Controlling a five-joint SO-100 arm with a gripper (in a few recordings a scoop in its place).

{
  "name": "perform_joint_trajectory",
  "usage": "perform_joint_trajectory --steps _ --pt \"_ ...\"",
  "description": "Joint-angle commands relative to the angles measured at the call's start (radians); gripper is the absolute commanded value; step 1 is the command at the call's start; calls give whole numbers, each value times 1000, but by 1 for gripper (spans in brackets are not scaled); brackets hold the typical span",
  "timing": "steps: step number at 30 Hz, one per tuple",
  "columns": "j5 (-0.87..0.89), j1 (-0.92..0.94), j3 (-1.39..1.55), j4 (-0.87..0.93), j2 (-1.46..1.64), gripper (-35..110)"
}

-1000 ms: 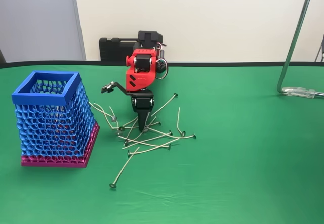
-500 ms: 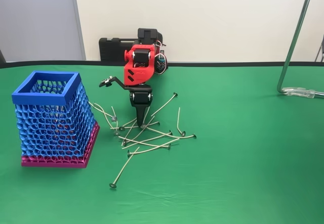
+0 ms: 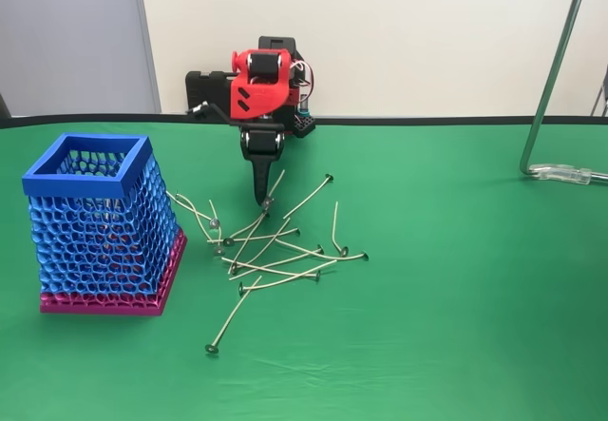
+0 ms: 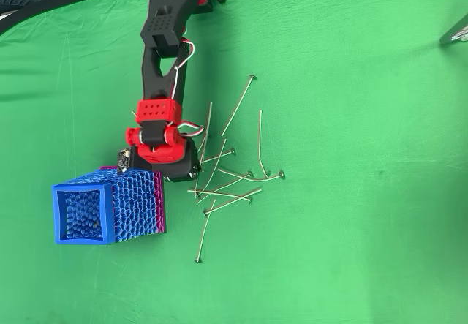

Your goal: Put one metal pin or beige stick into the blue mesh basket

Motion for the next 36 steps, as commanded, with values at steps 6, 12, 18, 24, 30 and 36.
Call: perform_joint_trajectory --steps 6,12,18,24,30,36 --pt "18 2 133 20 285 0" --pt "0 6 250 20 446 0" --pt "-21 40 367 -48 592 0" --pt "-52 92 505 -172 736 0" --pt "-77 153 647 -347 853 0" --pt "-91 239 759 -569 931 0"
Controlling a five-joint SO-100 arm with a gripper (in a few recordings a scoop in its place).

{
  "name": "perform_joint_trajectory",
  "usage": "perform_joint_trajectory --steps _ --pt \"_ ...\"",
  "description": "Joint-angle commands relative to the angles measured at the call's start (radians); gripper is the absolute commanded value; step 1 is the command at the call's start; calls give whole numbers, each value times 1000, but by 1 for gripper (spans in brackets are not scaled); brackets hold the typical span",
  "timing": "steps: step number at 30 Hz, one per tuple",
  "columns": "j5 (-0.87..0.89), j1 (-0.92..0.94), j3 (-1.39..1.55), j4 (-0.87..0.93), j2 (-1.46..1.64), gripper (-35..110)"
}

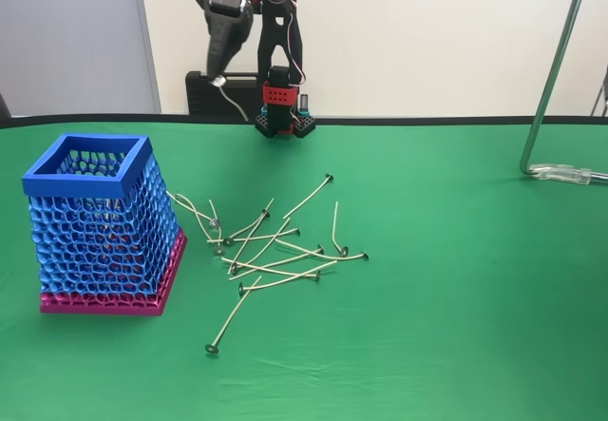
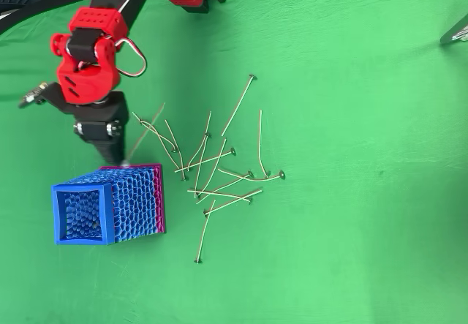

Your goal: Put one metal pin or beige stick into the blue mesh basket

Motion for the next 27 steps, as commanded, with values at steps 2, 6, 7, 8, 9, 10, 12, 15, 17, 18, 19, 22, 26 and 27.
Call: perform_joint_trajectory --steps 2,6,7,8,9,10,12,15,17,18,19,22,26,27 --pt "-6 61 54 -152 77 0" --pt "3 118 86 -307 86 0" --pt "11 135 89 -345 84 0" --pt "15 150 91 -385 80 0" --pt "18 164 91 -420 72 0" --pt "23 175 89 -449 63 0" --pt "14 186 86 -511 38 0" --pt "-15 198 41 -606 -18 0" --pt "-31 202 -20 -638 -72 0" --pt "-41 202 -57 -646 -103 0" --pt "-51 204 -92 -657 -133 0" --pt "-72 206 -163 -704 -201 0" --pt "-94 198 -204 -769 -244 0" --pt "-101 196 -222 -773 -256 0"
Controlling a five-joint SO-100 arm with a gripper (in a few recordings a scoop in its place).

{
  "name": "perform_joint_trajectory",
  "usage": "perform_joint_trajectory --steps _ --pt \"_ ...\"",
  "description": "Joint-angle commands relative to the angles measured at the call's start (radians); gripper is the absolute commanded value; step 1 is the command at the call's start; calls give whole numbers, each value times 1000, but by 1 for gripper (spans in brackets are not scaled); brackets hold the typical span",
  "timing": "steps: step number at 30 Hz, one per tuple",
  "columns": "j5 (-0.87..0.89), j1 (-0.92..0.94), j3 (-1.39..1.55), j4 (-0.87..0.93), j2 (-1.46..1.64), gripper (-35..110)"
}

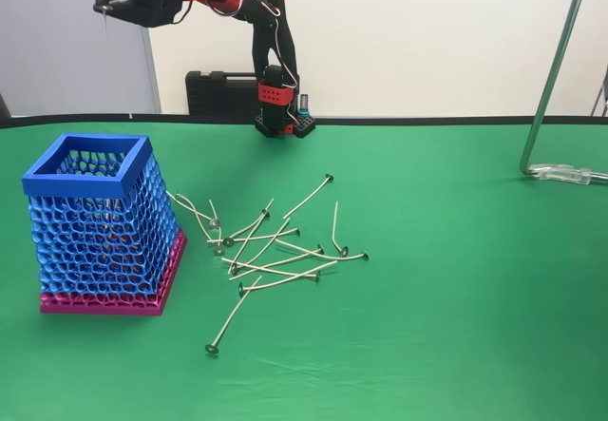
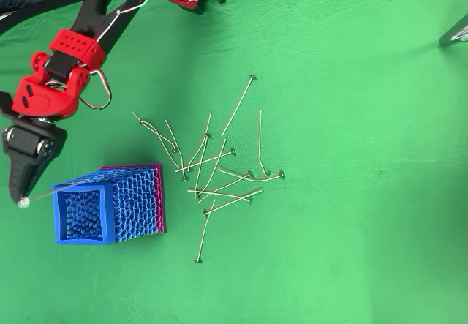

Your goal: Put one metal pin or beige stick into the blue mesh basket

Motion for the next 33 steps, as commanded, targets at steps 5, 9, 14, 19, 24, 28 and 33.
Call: perform_joint_trajectory --steps 5,9,14,19,24,28,33 --pt "-55 -14 -170 -41 -92 0" --pt "-80 -14 -236 -46 -170 0" --pt "-91 -5 -284 -69 -255 0" --pt "-86 11 -347 -81 -331 0" --pt "-103 29 -385 -114 -416 0" --pt "-141 37 -379 -175 -483 0" --pt "-137 31 -385 -163 -508 0"
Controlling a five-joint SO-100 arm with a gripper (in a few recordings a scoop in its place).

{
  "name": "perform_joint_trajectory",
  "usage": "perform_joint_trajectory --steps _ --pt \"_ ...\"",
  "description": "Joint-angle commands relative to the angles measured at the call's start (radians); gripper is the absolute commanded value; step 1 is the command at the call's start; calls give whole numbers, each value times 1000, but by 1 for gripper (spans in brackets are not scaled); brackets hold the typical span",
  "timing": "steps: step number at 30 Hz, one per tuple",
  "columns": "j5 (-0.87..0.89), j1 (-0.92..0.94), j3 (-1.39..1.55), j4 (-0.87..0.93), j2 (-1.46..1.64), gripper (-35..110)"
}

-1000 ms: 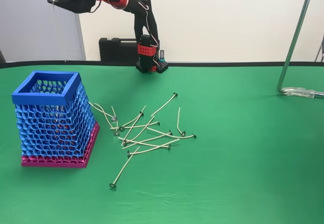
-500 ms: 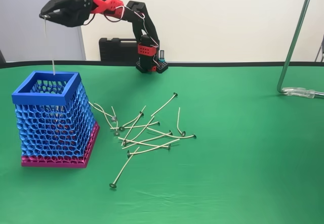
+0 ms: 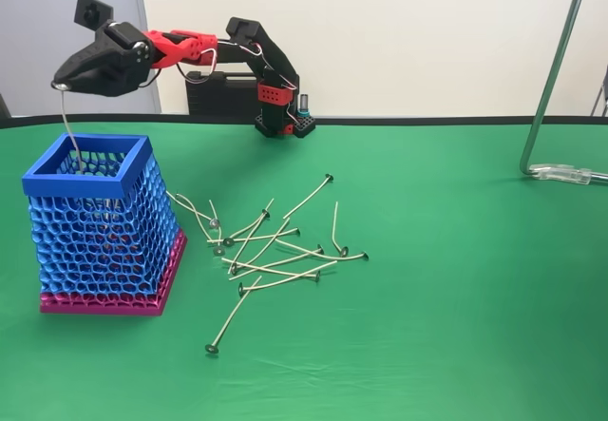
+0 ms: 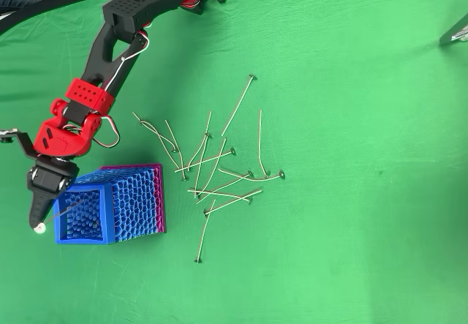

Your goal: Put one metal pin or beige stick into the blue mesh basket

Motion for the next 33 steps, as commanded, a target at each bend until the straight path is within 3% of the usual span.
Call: perform_joint_trajectory --steps 1,7,13,24,33 --pt "-5 2 -38 -6 11 0" --pt "-2 -15 -12 -6 11 0" --pt "29 -18 15 -9 18 22" --pt "-2 -20 12 -8 48 22" --pt "-382 -52 72 -41 80 26"
